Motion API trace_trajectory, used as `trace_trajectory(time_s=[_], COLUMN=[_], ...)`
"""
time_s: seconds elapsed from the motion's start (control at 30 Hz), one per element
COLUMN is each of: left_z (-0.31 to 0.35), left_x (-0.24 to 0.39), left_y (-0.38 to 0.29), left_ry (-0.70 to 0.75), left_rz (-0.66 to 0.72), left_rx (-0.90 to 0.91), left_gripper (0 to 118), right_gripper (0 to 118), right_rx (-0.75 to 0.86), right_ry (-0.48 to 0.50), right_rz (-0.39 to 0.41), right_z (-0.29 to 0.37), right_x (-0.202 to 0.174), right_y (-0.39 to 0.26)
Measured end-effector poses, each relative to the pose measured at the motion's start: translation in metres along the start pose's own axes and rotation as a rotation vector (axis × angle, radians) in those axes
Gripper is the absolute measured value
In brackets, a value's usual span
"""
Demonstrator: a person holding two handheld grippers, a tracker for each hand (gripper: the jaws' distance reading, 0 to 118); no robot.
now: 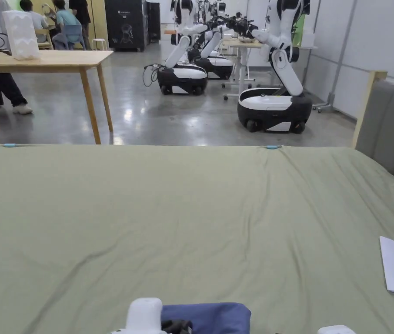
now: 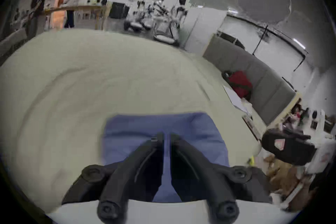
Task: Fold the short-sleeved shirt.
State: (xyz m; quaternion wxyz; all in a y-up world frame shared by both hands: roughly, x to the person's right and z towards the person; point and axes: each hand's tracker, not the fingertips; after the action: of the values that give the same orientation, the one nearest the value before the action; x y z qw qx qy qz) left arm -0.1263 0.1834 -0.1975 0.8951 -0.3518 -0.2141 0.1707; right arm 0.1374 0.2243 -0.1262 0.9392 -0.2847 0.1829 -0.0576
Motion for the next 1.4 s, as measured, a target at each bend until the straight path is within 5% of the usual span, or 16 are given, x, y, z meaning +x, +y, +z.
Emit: trace_trajectory(time_s=[0.13, 0.27, 0.53, 0.57, 0.6, 0.63, 0.7, 0.8, 0.9, 1.0, 1.03, 1.07, 1.1, 1.23, 1.4], left_z=[-0.043, -0.070, 0.039, 0.054, 0.066, 0.071, 0.082, 0.063, 0.011, -0.017, -0.024, -0.030, -0.029, 0.011, 0.115], left_x=[0.039, 0.046, 0.001, -0.017, -0.036, -0.048, -0.074, -0.113, -0.127, -0.102, -0.092, -0.084, -0.085, -0.104, -0.205], left_y=[-0.028, -0.039, -0.014, -0.014, -0.013, -0.013, -0.020, -0.026, -0.036, -0.029, -0.023, -0.020, -0.019, -0.007, 0.015], left_ry=[-0.196, -0.145, -0.078, -0.063, -0.041, -0.024, -0.005, -0.130, -0.329, -0.427, -0.412, -0.300, -0.239, -0.211, -0.059], left_rz=[-0.045, 0.000, -0.004, 0.029, 0.065, 0.080, 0.058, 0.382, 0.597, 0.521, 0.526, 0.516, 0.469, 0.403, 0.371], left_rx=[-0.107, -0.146, 0.069, 0.097, 0.115, 0.113, 0.138, 0.062, -0.023, 0.034, -0.001, -0.020, -0.021, 0.002, 0.075], left_gripper=[9, 9, 11, 25, 61, 113, 118, 118, 118, 118, 109, 79, 25, 22, 22], right_gripper=[3, 3, 3, 3, 3, 3, 3, 3, 3, 3, 3, 3, 3, 3, 3], right_rx=[-0.016, -0.022, -0.105, -0.127, -0.147, -0.165, -0.190, -0.161, -0.160, -0.143, -0.135, -0.125, -0.117, -0.097, -0.071], right_ry=[-0.008, -0.008, 0.133, 0.141, 0.131, 0.123, 0.122, 0.184, 0.168, 0.166, 0.164, 0.161, 0.163, 0.163, 0.189], right_rz=[-0.020, -0.018, -0.112, -0.129, -0.137, -0.139, -0.158, -0.284, -0.263, -0.230, -0.224, -0.217, -0.214, -0.177, -0.140], right_z=[-0.003, -0.001, -0.077, -0.089, -0.101, -0.110, -0.117, -0.106, -0.098, -0.091, -0.089, -0.086, -0.083, -0.075, -0.071], right_x=[0.004, 0.004, -0.001, -0.001, 0.003, 0.008, 0.019, 0.030, 0.029, 0.026, 0.024, 0.022, 0.021, 0.011, -0.013], right_y=[0.001, 0.005, -0.004, -0.009, -0.018, -0.026, -0.039, -0.040, -0.034, -0.028, -0.029, -0.027, -0.024, -0.016, -0.003])
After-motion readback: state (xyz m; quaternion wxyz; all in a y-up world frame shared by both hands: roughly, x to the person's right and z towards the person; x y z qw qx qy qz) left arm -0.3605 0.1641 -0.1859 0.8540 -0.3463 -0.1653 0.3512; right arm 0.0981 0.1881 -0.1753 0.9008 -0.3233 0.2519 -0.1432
